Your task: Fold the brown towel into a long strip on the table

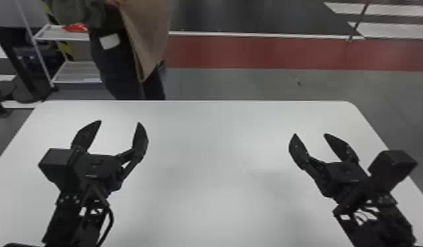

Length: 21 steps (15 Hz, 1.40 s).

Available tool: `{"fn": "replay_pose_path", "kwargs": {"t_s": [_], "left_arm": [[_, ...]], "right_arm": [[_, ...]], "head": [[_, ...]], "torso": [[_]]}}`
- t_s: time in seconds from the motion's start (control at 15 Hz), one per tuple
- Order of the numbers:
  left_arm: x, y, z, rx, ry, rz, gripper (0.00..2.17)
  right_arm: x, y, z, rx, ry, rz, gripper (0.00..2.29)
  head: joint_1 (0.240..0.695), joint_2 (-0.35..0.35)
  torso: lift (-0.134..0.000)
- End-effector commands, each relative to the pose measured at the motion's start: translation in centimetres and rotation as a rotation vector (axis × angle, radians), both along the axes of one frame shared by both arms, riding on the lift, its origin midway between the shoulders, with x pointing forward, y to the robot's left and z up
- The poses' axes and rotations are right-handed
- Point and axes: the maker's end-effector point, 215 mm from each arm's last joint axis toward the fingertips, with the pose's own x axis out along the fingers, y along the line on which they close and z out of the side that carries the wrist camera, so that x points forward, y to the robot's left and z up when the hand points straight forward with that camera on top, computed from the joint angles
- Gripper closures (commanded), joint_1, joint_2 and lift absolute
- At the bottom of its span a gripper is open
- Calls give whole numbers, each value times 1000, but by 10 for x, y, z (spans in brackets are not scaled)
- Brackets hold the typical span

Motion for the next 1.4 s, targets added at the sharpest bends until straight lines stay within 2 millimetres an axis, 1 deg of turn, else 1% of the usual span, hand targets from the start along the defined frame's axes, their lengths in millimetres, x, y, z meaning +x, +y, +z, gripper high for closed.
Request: {"fn": "replay_pose_path", "kwargs": {"t_s": [0.0, 0.33, 0.93, 1.27, 1.33], "left_arm": [[1, 2, -3, 11, 4, 3, 130], [4, 1, -3, 10, 2, 3, 130], [3, -1, -5, 12, 6, -5, 124], [4, -2, -5, 12, 5, -12, 124], [3, -2, -1, 10, -10, -12, 130]], "right_arm": [[-1, -8, -1, -9, 7, -10, 167], [-1, -10, 0, -9, 8, -13, 167], [1, -9, 4, 5, -1, -12, 167], [0, -10, 3, 9, 0, -12, 167], [0, -10, 2, 11, 3, -11, 167]], "head": [[695, -52], [695, -61], [695, -60], [695, -65], [695, -65]], "torso": [[-123], [-123], [-123], [-123], [-123]]}}
